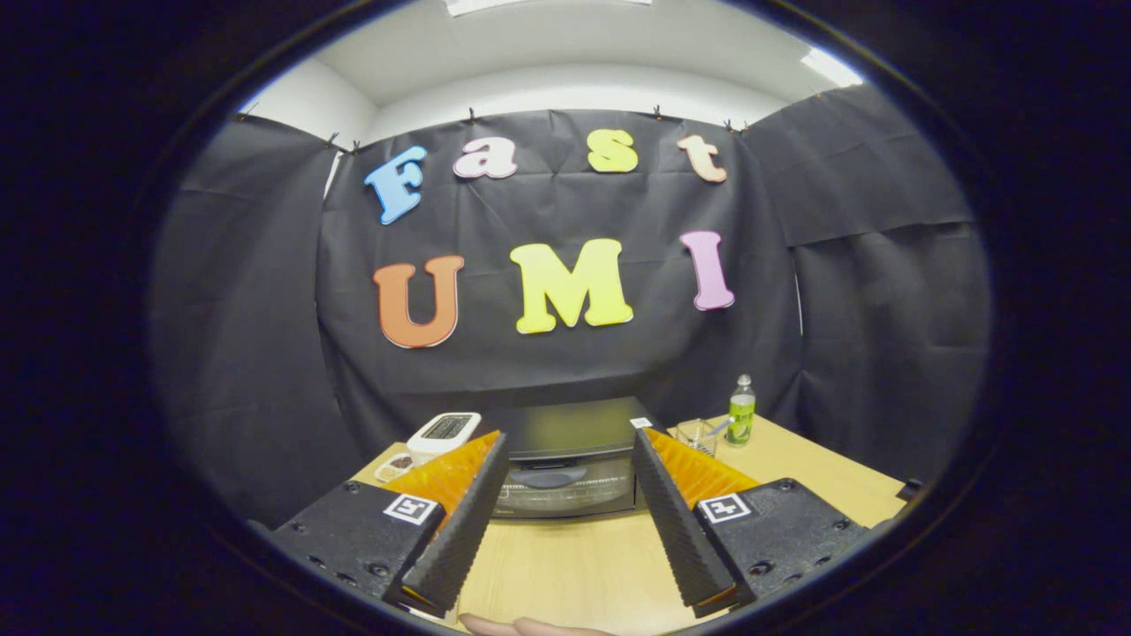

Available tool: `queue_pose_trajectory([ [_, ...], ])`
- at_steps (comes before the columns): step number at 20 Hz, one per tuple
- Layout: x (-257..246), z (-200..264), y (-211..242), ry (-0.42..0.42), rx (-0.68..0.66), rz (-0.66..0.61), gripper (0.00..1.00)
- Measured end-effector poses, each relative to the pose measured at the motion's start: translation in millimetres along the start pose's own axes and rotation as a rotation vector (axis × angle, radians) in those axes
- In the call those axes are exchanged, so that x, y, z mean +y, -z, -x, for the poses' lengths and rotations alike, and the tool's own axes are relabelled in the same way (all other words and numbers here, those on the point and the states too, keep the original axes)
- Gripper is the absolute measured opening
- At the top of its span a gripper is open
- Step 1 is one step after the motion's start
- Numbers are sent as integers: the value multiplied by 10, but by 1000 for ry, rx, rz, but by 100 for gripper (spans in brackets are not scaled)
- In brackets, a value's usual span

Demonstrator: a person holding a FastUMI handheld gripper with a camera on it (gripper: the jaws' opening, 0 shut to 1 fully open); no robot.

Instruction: Open the toaster oven, put the food inside, and close the toaster oven door.

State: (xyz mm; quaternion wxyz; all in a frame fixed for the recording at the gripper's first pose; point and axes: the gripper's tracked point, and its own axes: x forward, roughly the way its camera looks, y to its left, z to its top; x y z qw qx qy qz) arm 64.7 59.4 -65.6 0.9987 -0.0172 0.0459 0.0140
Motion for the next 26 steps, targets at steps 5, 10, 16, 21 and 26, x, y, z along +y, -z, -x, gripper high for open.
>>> queue_pose_trajectory([
  [5, -51, 347, -490, 9, -70, 26, 92],
  [10, -27, 601, -604, 5, -122, 57, 92],
  [16, 4, 604, -520, -1, -101, 53, 92],
  [21, -97, 628, -539, 20, -104, 49, 92],
  [26, -46, 642, -518, 8, -106, 68, 92],
])
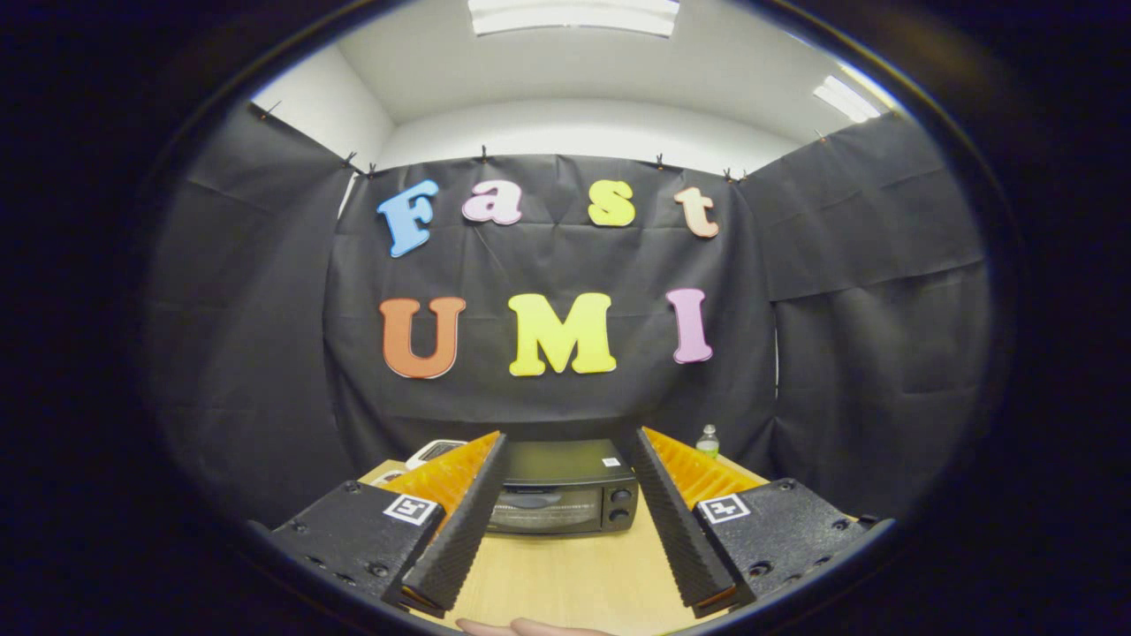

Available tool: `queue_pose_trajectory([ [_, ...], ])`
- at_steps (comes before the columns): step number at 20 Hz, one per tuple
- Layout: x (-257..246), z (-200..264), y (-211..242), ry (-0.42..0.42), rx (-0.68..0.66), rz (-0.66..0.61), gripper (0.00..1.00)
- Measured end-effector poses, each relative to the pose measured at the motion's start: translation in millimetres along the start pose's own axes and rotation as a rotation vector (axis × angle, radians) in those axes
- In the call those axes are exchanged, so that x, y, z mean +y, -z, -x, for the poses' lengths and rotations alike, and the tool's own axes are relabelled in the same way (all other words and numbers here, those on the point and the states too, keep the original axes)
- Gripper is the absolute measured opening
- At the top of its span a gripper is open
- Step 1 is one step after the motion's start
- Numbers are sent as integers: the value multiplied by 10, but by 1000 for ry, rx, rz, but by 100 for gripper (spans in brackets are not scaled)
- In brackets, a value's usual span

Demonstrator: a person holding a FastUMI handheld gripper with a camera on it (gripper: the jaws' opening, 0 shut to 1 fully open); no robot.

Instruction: Open the toaster oven, put the food inside, and close the toaster oven door.

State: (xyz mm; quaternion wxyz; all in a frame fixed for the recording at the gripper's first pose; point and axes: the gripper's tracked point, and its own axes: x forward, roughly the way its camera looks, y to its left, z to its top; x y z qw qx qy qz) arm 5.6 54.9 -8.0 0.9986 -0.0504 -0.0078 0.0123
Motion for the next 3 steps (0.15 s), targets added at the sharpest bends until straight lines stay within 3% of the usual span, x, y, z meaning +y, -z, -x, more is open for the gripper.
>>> queue_pose_trajectory([
  [3, 27, 12, 0, -6, 2, 3, 92],
])
